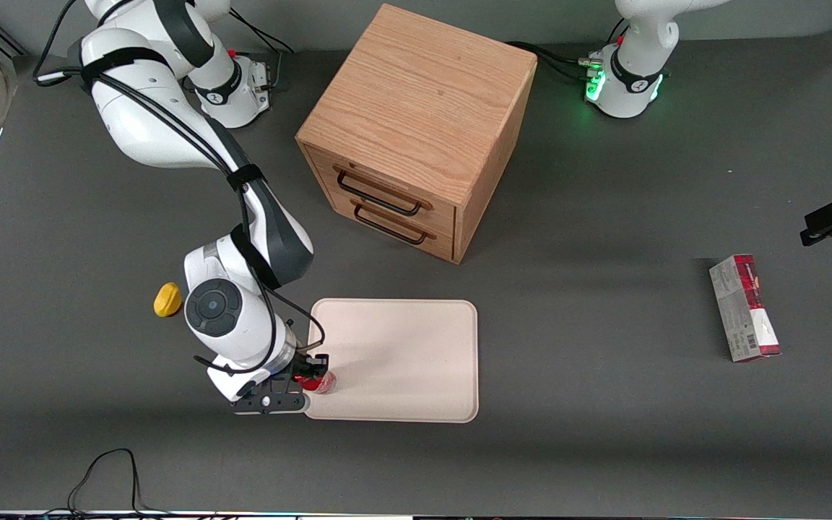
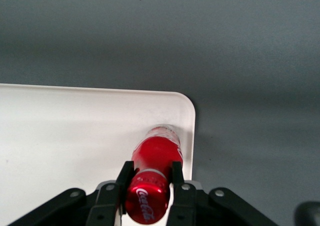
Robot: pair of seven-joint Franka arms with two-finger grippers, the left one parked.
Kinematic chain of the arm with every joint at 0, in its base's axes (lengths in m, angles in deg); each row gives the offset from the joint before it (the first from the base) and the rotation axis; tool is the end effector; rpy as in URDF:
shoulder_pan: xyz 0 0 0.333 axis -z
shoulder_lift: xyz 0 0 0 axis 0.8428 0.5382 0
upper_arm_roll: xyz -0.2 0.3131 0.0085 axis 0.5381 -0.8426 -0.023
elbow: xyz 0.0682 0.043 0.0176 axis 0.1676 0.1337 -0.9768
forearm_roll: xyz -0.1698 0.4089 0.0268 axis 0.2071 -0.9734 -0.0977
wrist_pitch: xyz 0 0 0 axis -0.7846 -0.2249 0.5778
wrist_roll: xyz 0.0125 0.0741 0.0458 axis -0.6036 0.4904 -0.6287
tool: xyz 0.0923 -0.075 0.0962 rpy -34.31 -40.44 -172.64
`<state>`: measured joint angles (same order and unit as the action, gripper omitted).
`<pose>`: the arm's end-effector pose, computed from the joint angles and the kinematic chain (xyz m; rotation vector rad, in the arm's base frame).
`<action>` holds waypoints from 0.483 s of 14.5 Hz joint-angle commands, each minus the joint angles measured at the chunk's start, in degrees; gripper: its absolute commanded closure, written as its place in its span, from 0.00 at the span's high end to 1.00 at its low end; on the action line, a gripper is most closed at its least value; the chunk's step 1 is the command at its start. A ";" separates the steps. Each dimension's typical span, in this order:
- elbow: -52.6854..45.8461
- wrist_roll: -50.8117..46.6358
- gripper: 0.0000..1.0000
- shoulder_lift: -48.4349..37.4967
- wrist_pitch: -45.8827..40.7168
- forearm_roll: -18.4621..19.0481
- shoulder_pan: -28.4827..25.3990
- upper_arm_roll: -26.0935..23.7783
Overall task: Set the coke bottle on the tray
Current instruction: 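Carry the bottle over the tray edge and set it down upright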
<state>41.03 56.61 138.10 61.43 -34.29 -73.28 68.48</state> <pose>0.8197 0.3180 0.2945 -3.1019 -0.0106 -0.2098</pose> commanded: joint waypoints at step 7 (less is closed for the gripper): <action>3.14 0.69 1.00 -4.06 3.84 1.21 0.11 -0.02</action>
<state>42.48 56.64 137.00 65.53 -34.20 -73.28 68.47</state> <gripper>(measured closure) 0.070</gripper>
